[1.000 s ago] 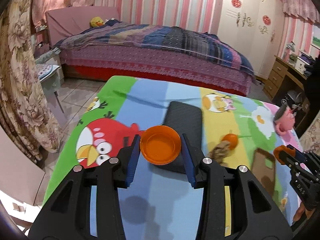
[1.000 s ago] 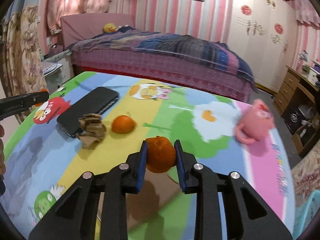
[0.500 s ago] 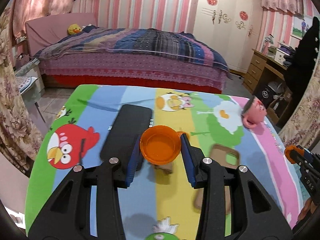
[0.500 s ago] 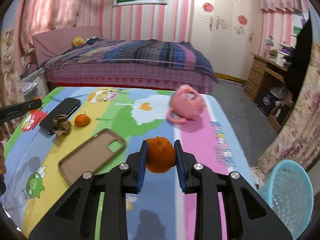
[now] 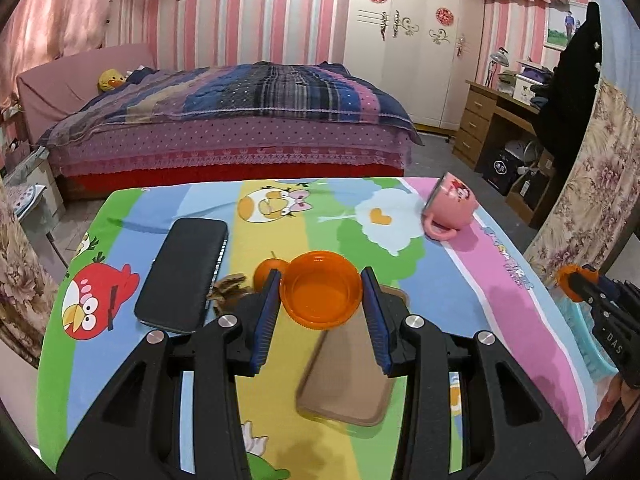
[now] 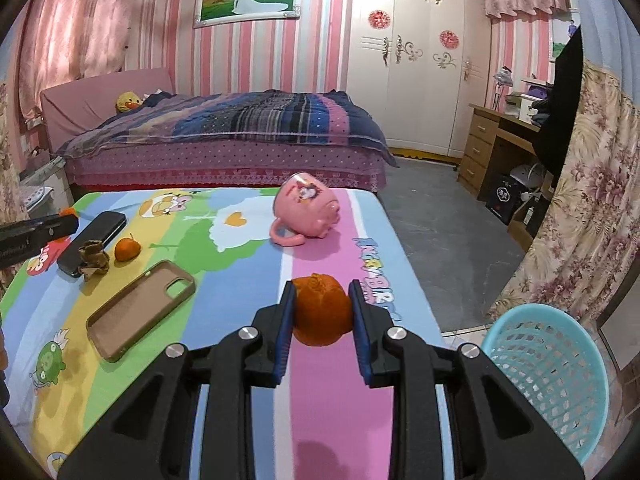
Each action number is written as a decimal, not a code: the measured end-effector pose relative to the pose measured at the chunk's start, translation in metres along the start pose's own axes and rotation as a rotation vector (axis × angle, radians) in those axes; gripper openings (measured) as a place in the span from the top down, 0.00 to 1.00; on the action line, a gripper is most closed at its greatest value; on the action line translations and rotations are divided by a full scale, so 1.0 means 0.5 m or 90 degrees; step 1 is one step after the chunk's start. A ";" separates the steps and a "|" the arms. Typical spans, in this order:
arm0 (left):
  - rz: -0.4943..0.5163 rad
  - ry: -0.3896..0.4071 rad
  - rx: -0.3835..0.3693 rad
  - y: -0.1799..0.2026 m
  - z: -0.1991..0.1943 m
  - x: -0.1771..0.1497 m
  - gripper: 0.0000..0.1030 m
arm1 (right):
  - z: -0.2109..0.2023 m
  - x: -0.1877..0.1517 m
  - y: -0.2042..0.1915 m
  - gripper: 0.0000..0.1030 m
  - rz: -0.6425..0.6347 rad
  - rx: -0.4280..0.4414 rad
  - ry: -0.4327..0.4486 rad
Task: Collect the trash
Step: 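Carry the orange cup and mandarin over the light-blue basket with both tools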
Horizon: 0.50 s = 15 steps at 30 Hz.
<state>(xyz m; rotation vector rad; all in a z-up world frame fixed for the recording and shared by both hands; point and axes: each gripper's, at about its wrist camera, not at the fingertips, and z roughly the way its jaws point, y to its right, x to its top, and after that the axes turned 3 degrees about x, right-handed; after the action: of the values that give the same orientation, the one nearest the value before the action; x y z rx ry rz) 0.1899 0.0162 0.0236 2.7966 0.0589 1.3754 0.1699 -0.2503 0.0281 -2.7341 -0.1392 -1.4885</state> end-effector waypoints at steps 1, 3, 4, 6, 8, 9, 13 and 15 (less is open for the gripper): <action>0.000 0.000 -0.003 0.009 -0.002 0.002 0.62 | -0.004 0.000 0.005 0.74 0.001 -0.002 0.001; 0.000 0.000 -0.009 0.022 -0.004 0.002 0.62 | -0.014 0.000 0.020 0.74 0.002 -0.009 0.003; 0.003 0.000 -0.012 0.031 -0.006 0.002 0.62 | -0.018 0.000 0.025 0.74 0.003 -0.012 0.003; 0.006 0.000 -0.018 0.049 -0.009 0.002 0.62 | -0.028 -0.002 0.043 0.74 0.008 -0.017 0.004; 0.008 0.000 -0.029 0.070 -0.012 0.001 0.62 | -0.036 -0.004 0.060 0.74 0.014 -0.022 0.005; 0.010 0.000 -0.034 0.082 -0.014 0.000 0.62 | -0.043 -0.005 0.069 0.74 0.016 -0.024 0.006; 0.020 -0.001 -0.047 0.123 -0.018 -0.006 0.62 | -0.061 -0.013 0.095 0.74 0.017 -0.033 0.004; 0.022 -0.004 -0.050 0.140 -0.018 -0.008 0.62 | -0.068 -0.017 0.115 0.74 0.026 -0.037 0.004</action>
<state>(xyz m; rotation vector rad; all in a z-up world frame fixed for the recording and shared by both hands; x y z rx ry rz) 0.1820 -0.0540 0.0285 2.7494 -0.0436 1.3451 0.1420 -0.3102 0.0410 -2.7593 -0.0398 -1.5141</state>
